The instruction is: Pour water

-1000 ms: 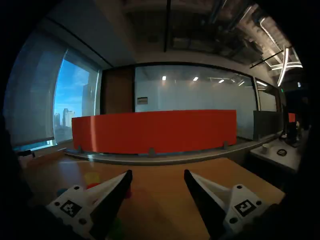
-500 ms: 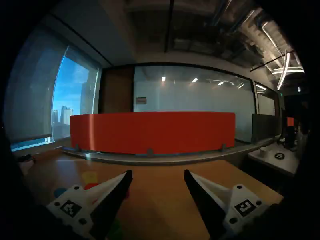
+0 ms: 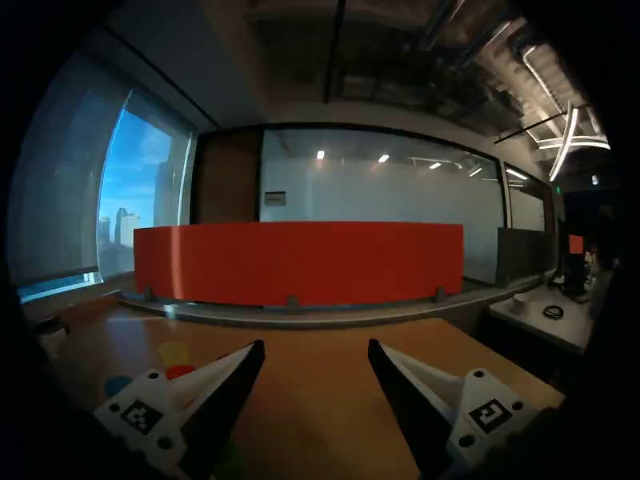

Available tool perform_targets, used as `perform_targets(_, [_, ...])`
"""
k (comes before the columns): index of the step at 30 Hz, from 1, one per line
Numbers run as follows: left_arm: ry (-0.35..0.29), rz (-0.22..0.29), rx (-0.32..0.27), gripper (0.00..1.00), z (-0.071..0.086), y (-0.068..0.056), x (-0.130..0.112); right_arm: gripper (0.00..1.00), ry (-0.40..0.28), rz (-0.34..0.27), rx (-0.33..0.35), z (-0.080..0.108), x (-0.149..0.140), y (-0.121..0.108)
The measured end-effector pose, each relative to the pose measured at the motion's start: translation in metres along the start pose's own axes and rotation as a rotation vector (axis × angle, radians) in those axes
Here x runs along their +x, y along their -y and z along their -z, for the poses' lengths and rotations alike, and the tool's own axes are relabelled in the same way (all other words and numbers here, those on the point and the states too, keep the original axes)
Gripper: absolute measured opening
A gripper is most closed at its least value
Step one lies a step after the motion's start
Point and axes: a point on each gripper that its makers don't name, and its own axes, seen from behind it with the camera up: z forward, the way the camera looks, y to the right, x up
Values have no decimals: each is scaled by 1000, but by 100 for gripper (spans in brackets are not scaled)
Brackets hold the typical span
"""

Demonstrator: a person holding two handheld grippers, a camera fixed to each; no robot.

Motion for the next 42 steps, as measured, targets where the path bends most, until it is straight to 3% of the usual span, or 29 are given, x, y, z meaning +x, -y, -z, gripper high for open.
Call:
perform_targets(21, [17, 23, 4, 88, -1, 4, -17, 100, -13, 7, -9, -4, 12, 5])
perform_targets(42, [46, -3, 2, 88, -6, 0, -25, 100, -15, 0, -4, -1, 12, 2])
